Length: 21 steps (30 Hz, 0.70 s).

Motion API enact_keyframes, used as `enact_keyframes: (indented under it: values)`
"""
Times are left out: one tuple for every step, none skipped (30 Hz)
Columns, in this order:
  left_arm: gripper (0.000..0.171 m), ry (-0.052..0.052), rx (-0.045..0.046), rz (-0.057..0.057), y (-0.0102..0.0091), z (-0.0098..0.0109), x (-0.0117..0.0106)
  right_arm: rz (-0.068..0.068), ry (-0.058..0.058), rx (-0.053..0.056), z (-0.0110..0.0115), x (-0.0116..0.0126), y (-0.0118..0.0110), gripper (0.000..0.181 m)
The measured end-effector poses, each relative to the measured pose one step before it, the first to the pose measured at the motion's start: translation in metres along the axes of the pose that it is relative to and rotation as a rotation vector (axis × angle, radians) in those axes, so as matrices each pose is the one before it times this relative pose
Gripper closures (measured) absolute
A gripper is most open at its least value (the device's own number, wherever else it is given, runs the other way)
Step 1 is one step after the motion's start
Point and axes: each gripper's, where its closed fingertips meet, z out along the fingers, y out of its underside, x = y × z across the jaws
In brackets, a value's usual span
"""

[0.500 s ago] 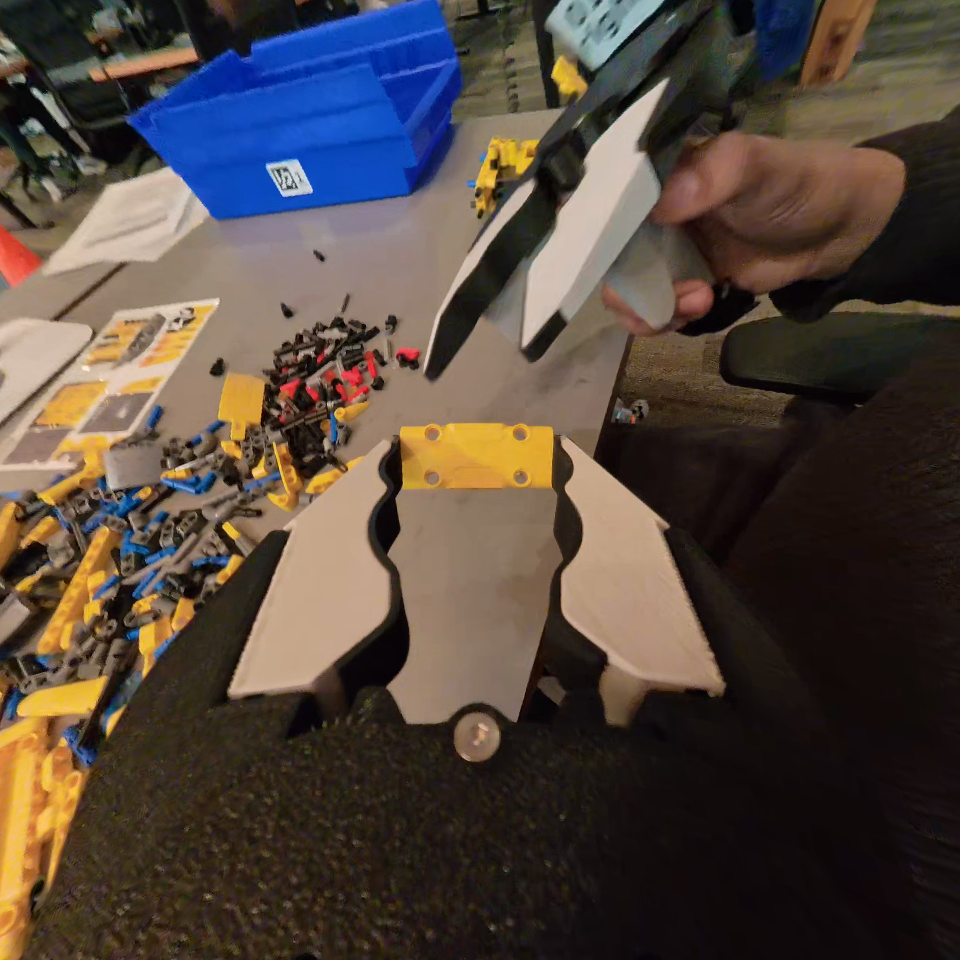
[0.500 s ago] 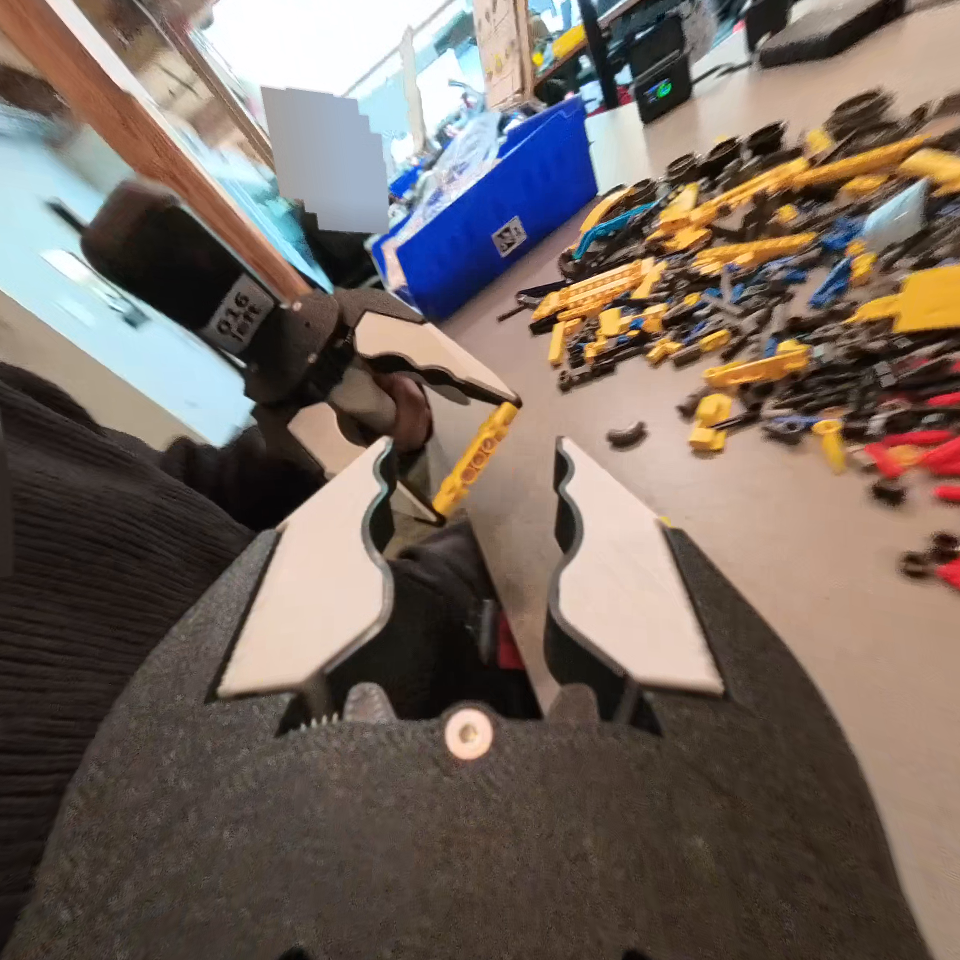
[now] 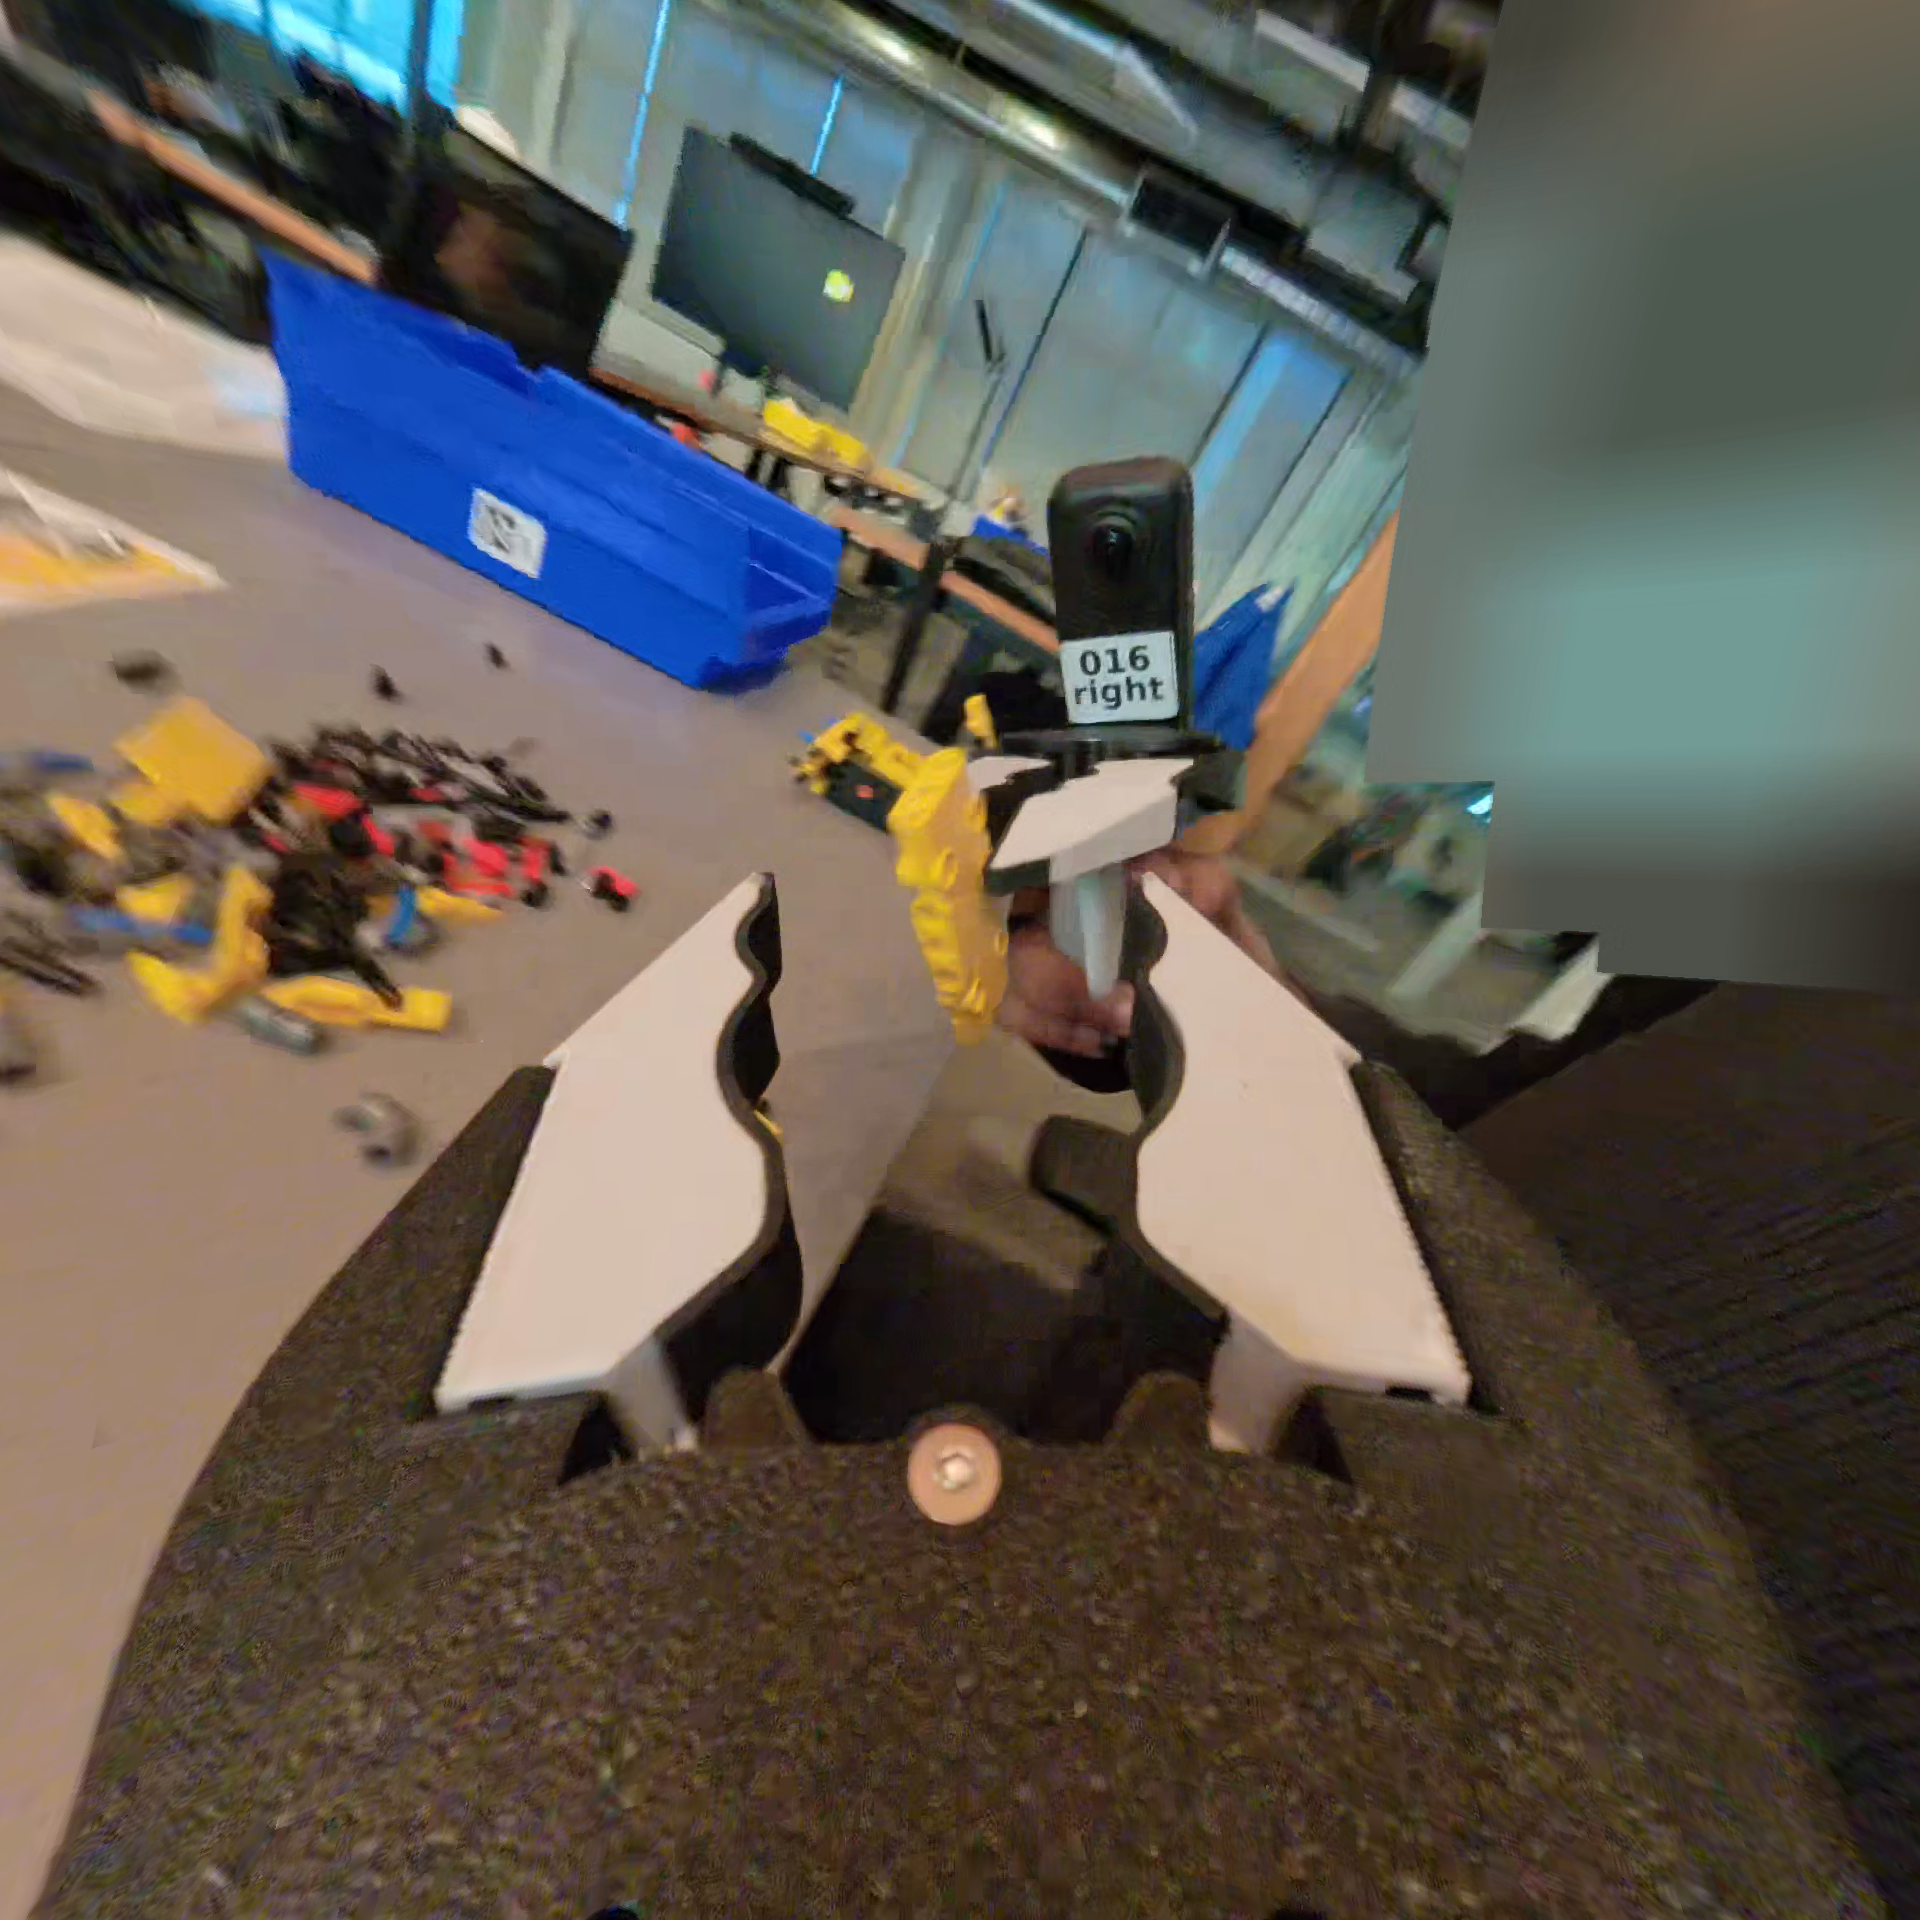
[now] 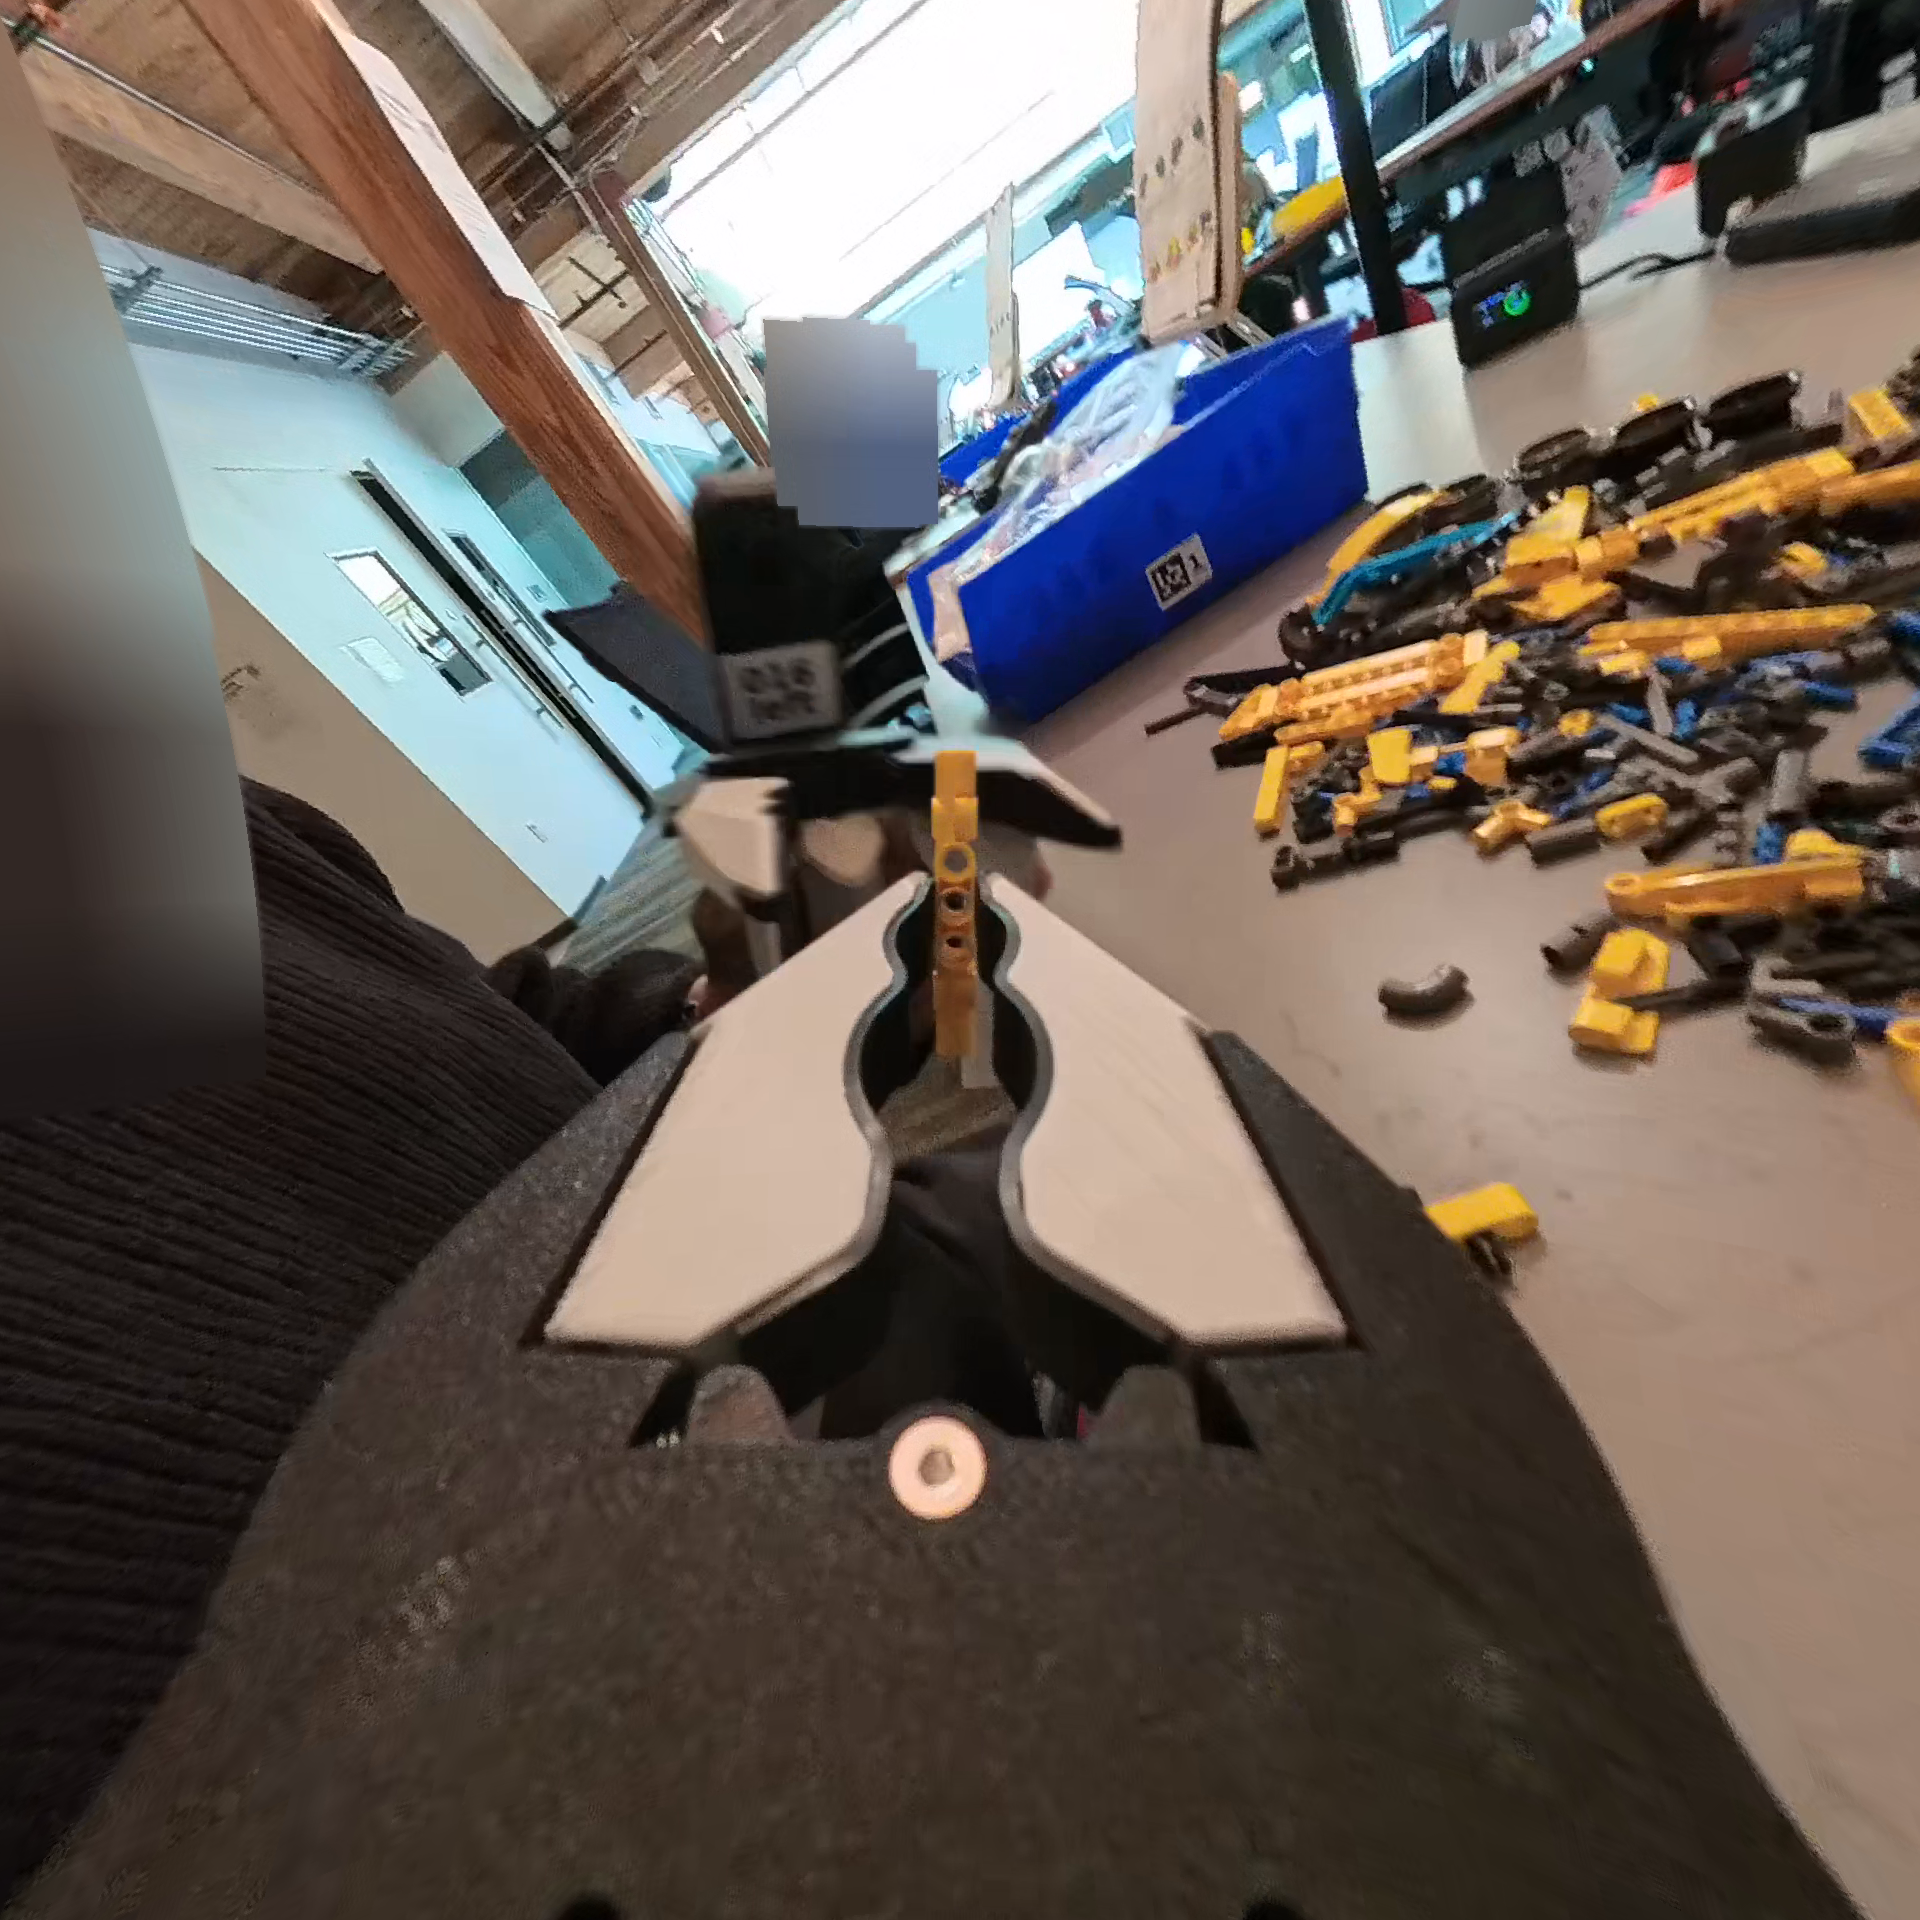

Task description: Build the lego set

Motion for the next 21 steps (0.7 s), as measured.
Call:
enact_keyframes:
  values:
    - [0.110, 0.0307, 0.00568, -0.0762, 0.00270, 0.00019, -0.00093, -0.0040, -0.0172, 0.0125, 0.00187, -0.00394, -0.00232, 0.175]
    - [0.129, 0.0330, 0.01379, -0.0489, 0.00108, -0.00036, 0.00099, 0.0050, -0.0135, 0.0074, 0.00230, -0.00263, -0.00137, 0.175]
    - [0.150, 0.0399, 0.01913, -0.0344, -0.00044, -0.00069, 0.00342, 0.0034, -0.0057, 0.0065, 0.00222, -0.00086, -0.00086, 0.175]
    - [0.163, 0.0395, 0.01980, -0.0346, -0.00163, -0.00084, 0.00368, -0.0025, 0.0019, 0.0079, 0.00156, 0.00036, -0.00090, 0.174]
    - [0.164, 0.0275, 0.01612, -0.0348, -0.00179, -0.00092, 0.00181, 0.0000, -0.0096, 0.0087, 0.00091, -0.00095, -0.00132, 0.174]
    - [0.166, 0.0270, 0.00702, -0.0309, -0.00090, -0.00091, 0.00180, 0.0045, -0.0090, 0.0009, 0.00049, -0.00049, -0.00063, 0.174]
    - [0.166, 0.0159, 0.00391, -0.0241, -0.00066, -0.00081, 0.00066, -0.0071, -0.0052, 0.0001, 0.00014, -0.00020, -0.00027, 0.173]
    - [0.166, 0.0090, 0.01084, -0.0159, -0.00169, -0.00155, 0.00017, -0.0274, 0.0036, 0.0107, -0.00163, 0.00031, -0.00185, 0.172]
    - [0.166, 0.0069, 0.02004, -0.0196, -0.00384, -0.00300, -0.00050, -0.0438, 0.0177, 0.0249, -0.00424, 0.00199, -0.00430, 0.163]
    - [0.166, 0.0085, 0.01909, -0.0294, -0.00450, -0.00379, -0.00091, -0.0570, 0.0296, 0.0277, -0.00621, 0.00387, -0.00509, 0.147]
    - [0.166, 0.0020, 0.01738, -0.0307, -0.00446, -0.00413, -0.00166, -0.0773, 0.0563, 0.0067, -0.00716, 0.00829, -0.00209, 0.131]
    - [0.166, -0.0070, 0.01176, -0.0256, -0.00372, -0.00386, -0.00264, -0.1065, 0.0643, -0.0389, -0.00666, 0.01017, 0.00544, 0.118]
    - [0.166, -0.0117, 0.00177, -0.0213, -0.00208, -0.00329, -0.00296, -0.1259, 0.0543, -0.0830, -0.00484, 0.00967, 0.01392, 0.111]
    - [0.166, -0.0094, -0.00718, -0.0198, -0.00066, -0.00231, -0.00248, -0.1039, 0.0526, -0.1064, -0.00231, 0.00869, 0.01886, 0.106]
    - [0.166, -0.0047, -0.00850, -0.0211, -0.00026, -0.00163, -0.00182, -0.0722, 0.0278, -0.1112, 0.00005, 0.00336, 0.02037, 0.102]
    - [0.166, -0.0077, -0.00693, -0.0210, -0.00048, -0.00122, -0.00230, -0.0434, -0.0032, -0.0872, 0.00168, -0.00248, 0.01470, 0.102]
    - [0.166, -0.0085, -0.00339, -0.0175, -0.00084, -0.00098, -0.00251, -0.0253, -0.0291, -0.0486, 0.00262, -0.00429, 0.00725, 0.102]
    - [0.166, -0.0098, -0.00364, -0.0162, -0.00076, -0.00062, -0.00295, 0.0084, -0.0245, -0.0268, 0.00269, -0.00089, 0.00334, 0.103]
    - [0.166, -0.0084, -0.00759, -0.0158, -0.00007, -0.00007, -0.00300, 0.0205, -0.0200, -0.0284, 0.00276, 0.00205, 0.00397, 0.106]
    - [0.166, -0.0100, -0.00954, -0.0118, 0.00058, 0.00020, -0.00322, 0.0125, -0.0229, -0.0368, 0.00280, 0.00297, 0.00609, 0.116]
    - [0.166, -0.0144, -0.00665, -0.0029, 0.00076, 0.00019, -0.00364, 0.0061, -0.0204, -0.0476, 0.00321, 0.00352, 0.00741, 0.120]
